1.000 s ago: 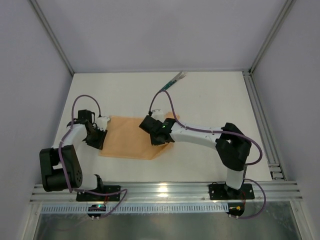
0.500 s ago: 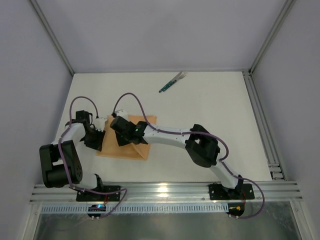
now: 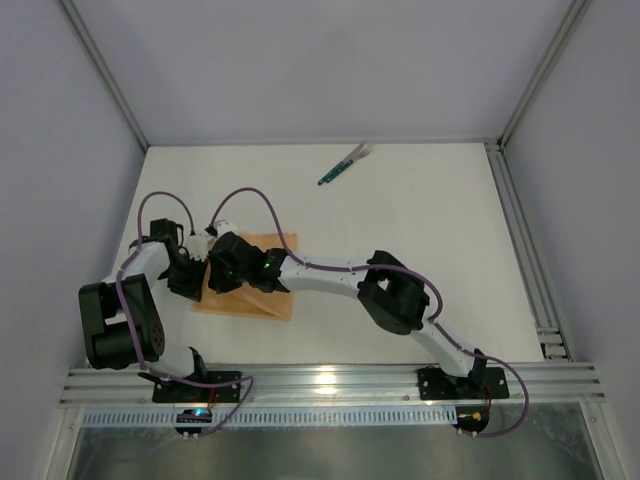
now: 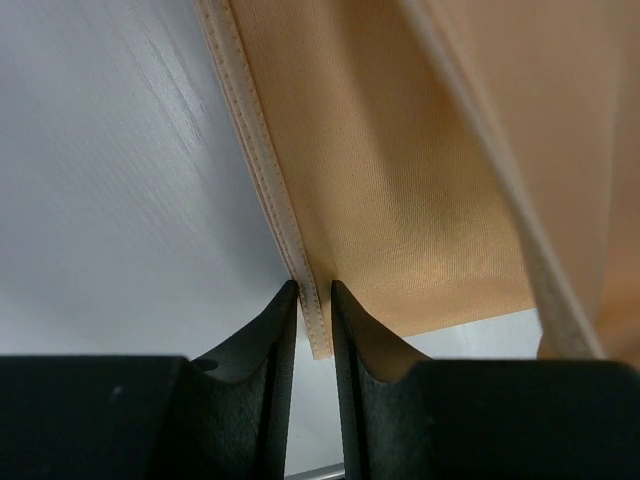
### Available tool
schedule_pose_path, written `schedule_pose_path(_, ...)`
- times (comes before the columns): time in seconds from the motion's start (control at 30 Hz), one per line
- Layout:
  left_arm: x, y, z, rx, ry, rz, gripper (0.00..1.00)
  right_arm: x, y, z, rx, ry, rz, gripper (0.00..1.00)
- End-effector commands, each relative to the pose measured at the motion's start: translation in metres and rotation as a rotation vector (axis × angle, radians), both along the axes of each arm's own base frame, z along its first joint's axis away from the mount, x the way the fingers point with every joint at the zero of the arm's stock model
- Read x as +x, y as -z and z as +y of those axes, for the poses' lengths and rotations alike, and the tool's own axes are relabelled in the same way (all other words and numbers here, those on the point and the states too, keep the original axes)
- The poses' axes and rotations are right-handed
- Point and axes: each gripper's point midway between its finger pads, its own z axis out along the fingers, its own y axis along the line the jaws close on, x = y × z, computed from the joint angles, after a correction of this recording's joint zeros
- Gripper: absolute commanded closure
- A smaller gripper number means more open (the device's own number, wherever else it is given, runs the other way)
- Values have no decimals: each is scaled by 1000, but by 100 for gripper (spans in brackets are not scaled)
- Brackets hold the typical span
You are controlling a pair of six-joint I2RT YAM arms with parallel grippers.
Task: Fold the napkin into a case and place the utensils inside
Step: Fold the square-folded napkin at the center of the board.
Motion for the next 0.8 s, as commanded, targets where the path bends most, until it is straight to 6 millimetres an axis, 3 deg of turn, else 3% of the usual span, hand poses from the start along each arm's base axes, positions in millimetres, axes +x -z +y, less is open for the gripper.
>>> schedule_pose_path(0.0, 3, 5, -1, -26, -12, 8, 78, 0, -32, 29, 137, -42, -31, 96)
schedule_pose_path(0.2, 4, 3, 1, -32, -25, 4, 78, -4, -4, 34, 125, -16, 53, 96)
schedule_pose_path(0.4, 8, 0, 6, -6, -42, -7, 73, 1, 1, 32, 121, 13, 62, 96)
schedule_pose_path(0.47, 8, -4, 9, 8, -46, -10, 71, 3, 2, 32, 121, 16, 59, 85)
schedule_pose_path(0.53, 9, -10, 15, 39, -54, -23, 69, 3, -2, 35, 135, 5, 54, 67)
schedule_pose_path(0.7, 12, -29, 30, 101, -82, -64, 58, -9, -34, 39, 171, -87, 13, 49)
schedule_pose_path(0.77, 13, -36, 33, 108, -88, -81, 54, -9, -63, 34, 189, -91, -32, 46)
